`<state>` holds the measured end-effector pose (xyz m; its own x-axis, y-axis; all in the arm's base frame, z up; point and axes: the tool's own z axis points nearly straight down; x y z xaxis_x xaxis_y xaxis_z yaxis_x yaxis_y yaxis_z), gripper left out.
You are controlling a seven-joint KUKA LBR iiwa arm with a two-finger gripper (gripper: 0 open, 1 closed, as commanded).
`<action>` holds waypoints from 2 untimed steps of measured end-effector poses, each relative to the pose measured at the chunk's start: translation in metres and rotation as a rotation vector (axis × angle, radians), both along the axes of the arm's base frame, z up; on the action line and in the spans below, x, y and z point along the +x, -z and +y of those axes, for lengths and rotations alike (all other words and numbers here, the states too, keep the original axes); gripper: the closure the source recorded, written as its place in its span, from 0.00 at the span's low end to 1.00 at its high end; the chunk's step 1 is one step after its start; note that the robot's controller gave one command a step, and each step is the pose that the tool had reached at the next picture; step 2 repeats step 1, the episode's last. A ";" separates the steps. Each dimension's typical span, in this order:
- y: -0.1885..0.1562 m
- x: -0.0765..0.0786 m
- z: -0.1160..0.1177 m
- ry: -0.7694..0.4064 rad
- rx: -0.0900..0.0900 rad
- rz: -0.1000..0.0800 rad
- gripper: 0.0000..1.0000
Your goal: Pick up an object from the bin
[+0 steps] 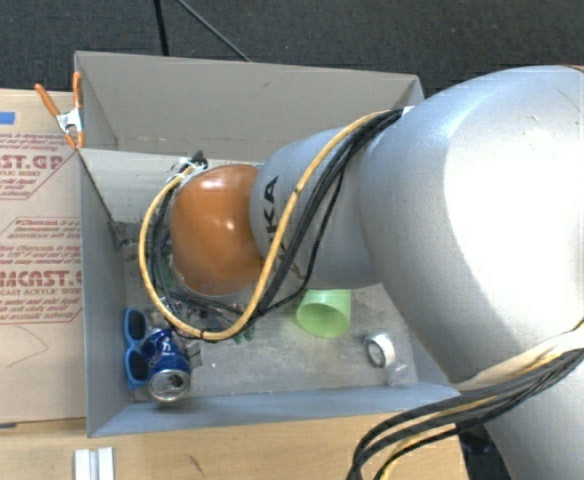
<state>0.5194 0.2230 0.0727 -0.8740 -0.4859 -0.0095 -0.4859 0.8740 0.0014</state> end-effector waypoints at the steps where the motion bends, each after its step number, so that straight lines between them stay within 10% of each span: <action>1: -0.148 -0.029 0.003 0.009 -0.002 -0.001 1.00; 2: -0.148 -0.029 0.003 0.009 -0.002 -0.001 1.00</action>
Offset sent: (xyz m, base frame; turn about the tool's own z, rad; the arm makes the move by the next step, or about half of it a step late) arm -0.0301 0.0019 0.1433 0.0088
